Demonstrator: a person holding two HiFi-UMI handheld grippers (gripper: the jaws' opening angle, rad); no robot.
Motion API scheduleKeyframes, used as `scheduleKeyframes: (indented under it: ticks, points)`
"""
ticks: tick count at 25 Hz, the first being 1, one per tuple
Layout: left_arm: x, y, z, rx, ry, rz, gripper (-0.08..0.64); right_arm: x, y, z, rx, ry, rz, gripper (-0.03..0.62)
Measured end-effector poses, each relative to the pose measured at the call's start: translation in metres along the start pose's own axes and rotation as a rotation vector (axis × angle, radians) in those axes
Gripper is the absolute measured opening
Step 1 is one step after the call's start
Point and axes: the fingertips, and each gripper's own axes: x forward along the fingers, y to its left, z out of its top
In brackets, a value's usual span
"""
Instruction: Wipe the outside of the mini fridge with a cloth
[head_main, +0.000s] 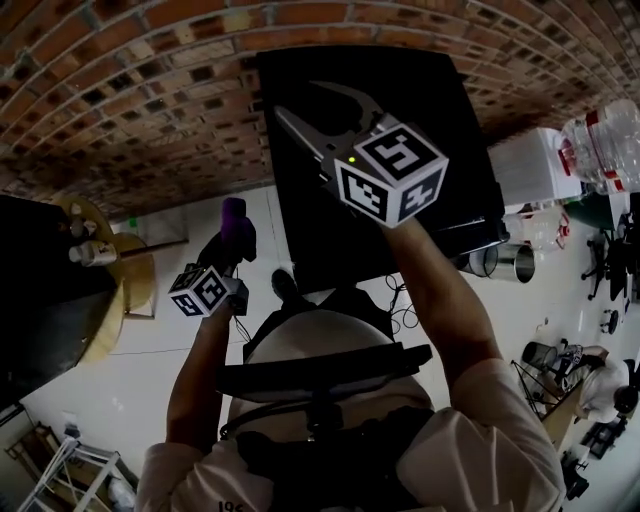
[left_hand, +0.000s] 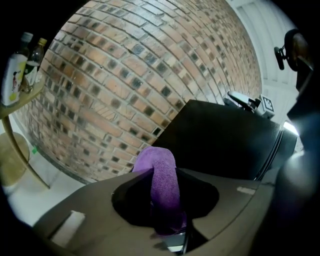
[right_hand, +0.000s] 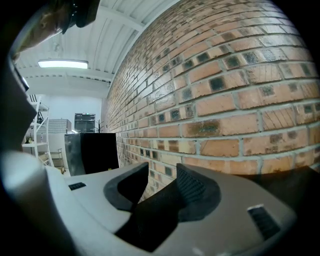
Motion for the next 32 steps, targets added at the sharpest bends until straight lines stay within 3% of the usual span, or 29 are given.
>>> scheduleKeyframes:
  ticks: [6, 15, 27, 32]
  points:
    - [-0.009, -0.037, 0.029, -0.019, -0.069, -0.012, 0.106, -0.001, 0.002, -0.006, 0.001, 0.029, 0.008, 0.167]
    - [-0.020, -0.073, 0.071, 0.026, -0.127, -0.017, 0.106, -0.016, 0.002, 0.005, -0.009, 0.029, 0.026, 0.166]
    - [-0.030, -0.125, 0.122, 0.040, -0.201, -0.046, 0.106, -0.053, -0.023, 0.007, -0.011, 0.045, -0.024, 0.166]
    - [-0.037, -0.148, 0.146, 0.083, -0.236, -0.039, 0.106, -0.071, -0.036, 0.005, 0.001, 0.046, -0.045, 0.166]
